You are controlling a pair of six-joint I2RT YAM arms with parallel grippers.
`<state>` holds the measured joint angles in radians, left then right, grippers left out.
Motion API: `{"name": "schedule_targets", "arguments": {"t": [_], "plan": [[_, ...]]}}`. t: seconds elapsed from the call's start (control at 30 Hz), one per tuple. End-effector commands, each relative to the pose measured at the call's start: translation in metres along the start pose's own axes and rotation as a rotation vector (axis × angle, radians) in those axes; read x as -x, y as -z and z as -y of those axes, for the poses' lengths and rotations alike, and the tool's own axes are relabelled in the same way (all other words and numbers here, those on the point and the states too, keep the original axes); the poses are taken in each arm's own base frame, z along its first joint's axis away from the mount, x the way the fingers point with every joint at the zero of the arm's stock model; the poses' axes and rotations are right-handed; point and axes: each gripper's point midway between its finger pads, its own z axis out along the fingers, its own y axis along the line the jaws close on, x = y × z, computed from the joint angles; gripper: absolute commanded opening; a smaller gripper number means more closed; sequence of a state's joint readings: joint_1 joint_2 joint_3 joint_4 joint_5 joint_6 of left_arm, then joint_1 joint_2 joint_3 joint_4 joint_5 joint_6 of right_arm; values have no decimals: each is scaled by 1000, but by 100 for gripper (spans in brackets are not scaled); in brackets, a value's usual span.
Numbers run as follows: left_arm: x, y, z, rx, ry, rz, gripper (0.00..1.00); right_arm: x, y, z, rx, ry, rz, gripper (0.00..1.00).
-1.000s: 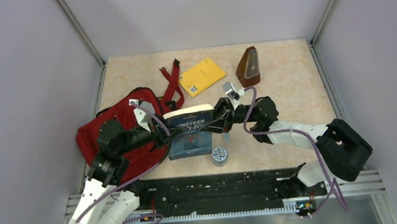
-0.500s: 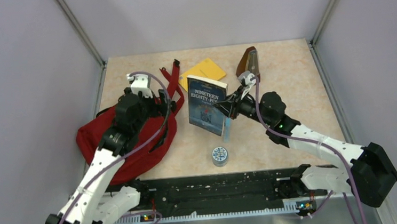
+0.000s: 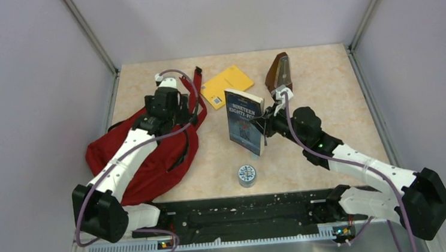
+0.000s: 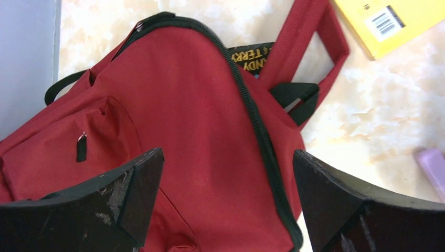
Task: Pack the student bag
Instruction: Pick up the book from the center of the board.
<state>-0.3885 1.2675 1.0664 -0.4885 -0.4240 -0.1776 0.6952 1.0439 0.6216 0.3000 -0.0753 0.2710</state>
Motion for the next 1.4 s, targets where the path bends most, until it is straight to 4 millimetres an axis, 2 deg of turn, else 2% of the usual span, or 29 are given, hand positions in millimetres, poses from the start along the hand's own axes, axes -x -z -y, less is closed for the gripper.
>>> {"name": "schedule_targets", "arguments": {"t": [0.0,0.07,0.2,0.4,0.47,0.53,0.57,0.77,0.83,0.93,1.07,1.2,1.37], "plan": [[-2,-7,-14,42,33,-29,96,63,10,-11,26,31,207,0],[-5,-9,-16,31,50,-43,93,64,12,-13,31,29,211,0],[-3,-4,-21,36,78,-33,77,64,12,-13,32,27,211,0],[-7,8,-29,42,95,-18,64,63,8,-14,40,21,200,0],[-15,9,-31,46,89,-38,43,64,6,-18,58,6,204,0],[-18,13,-35,53,110,-45,11,67,2,-23,82,-21,210,0],[-15,17,-35,43,122,-30,0,69,-1,-26,98,-36,213,0],[35,67,-40,-59,140,253,0,93,-32,-55,241,-173,243,0],[45,82,-46,-64,132,329,0,102,-43,-70,323,-225,247,0],[50,96,-52,-60,114,390,0,108,-62,-90,391,-263,246,0],[52,105,-47,-110,74,406,0,109,-88,-122,452,-296,224,0],[53,109,-41,-148,64,435,0,86,-122,-152,505,-337,140,0],[51,110,-38,-172,56,440,0,36,-149,-180,538,-389,20,0]]}}
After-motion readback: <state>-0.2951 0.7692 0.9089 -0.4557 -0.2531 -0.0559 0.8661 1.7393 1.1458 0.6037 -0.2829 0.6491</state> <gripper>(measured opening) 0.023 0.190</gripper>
